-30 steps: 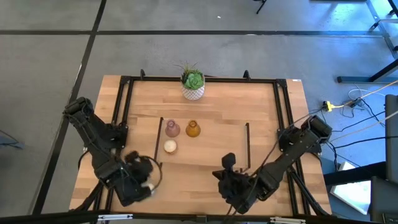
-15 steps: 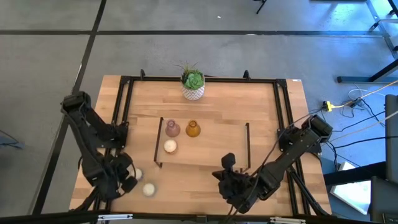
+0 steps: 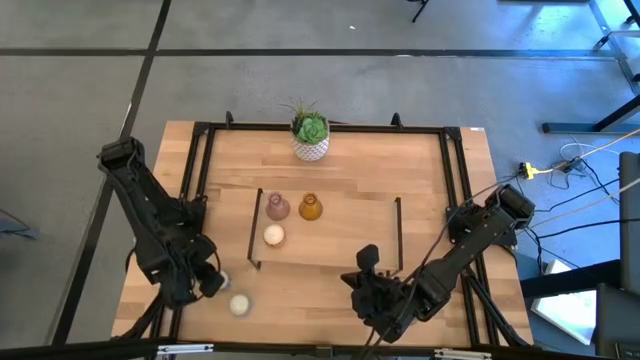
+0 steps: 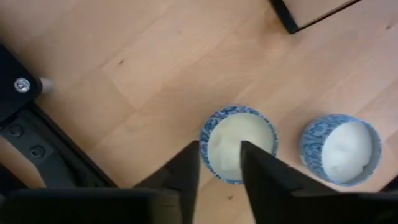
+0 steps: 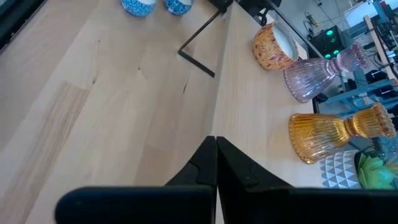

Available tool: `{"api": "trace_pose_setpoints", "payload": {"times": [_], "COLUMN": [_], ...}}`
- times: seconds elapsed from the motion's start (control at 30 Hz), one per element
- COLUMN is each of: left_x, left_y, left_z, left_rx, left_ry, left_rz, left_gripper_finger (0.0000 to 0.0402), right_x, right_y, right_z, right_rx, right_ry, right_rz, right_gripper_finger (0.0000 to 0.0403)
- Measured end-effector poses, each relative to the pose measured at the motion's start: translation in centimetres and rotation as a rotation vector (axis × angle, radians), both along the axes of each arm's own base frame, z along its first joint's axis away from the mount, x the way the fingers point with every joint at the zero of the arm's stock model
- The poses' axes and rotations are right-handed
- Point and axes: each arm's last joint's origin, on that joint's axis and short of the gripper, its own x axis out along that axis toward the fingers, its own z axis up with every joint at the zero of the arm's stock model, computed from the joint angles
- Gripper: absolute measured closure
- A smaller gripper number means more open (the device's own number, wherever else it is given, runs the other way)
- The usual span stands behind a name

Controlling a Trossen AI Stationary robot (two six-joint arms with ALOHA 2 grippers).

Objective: Pick & Place candle stick holders
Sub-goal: Put the top blue scented candle on the shelf

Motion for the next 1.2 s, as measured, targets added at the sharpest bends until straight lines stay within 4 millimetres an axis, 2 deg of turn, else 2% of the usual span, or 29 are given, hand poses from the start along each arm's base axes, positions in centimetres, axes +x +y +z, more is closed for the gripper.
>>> {"api": "trace_pose_setpoints", "payload": {"times": [0.2, 0.4, 0.6, 0.87, 1.07, 1.2], "left_x": [0.0, 0.4, 1.3, 3.5, 4.2, 4.2], "left_y": [-0.1, -0.6, -0.2, 0.6, 1.1, 0.8], "left_z": [-1.8, -2.8, -2.9, -2.5, -2.2, -2.7], "left_rx": [-0.074, -0.146, -0.158, -0.198, -0.234, -0.258], "left_ry": [0.015, -0.056, -0.029, 0.003, 0.069, 0.139], "left_rz": [0.005, -0.008, -0.001, -0.041, -0.092, -0.106], "left_gripper_finger": [0.0193, 0.0142, 0.0113, 0.0082, 0.0078, 0.0079], "right_x": [0.0, 0.0, 0.0, 0.0, 0.0, 0.0], "right_y": [0.0, 0.0, 0.0, 0.1, 0.0, 0.0], "right_z": [0.0, 0.0, 0.0, 0.0, 0.0, 0.0], "right_rx": [0.003, 0.003, 0.005, 0.008, 0.008, 0.008], "right_ry": [0.000, -0.001, -0.001, -0.004, -0.004, -0.005], "right_rz": [0.000, 0.000, 0.003, 0.002, 0.002, 0.002], "right_gripper_finger": [0.0403, 0.0403, 0.0403, 0.0403, 0.0403, 0.0403]}}
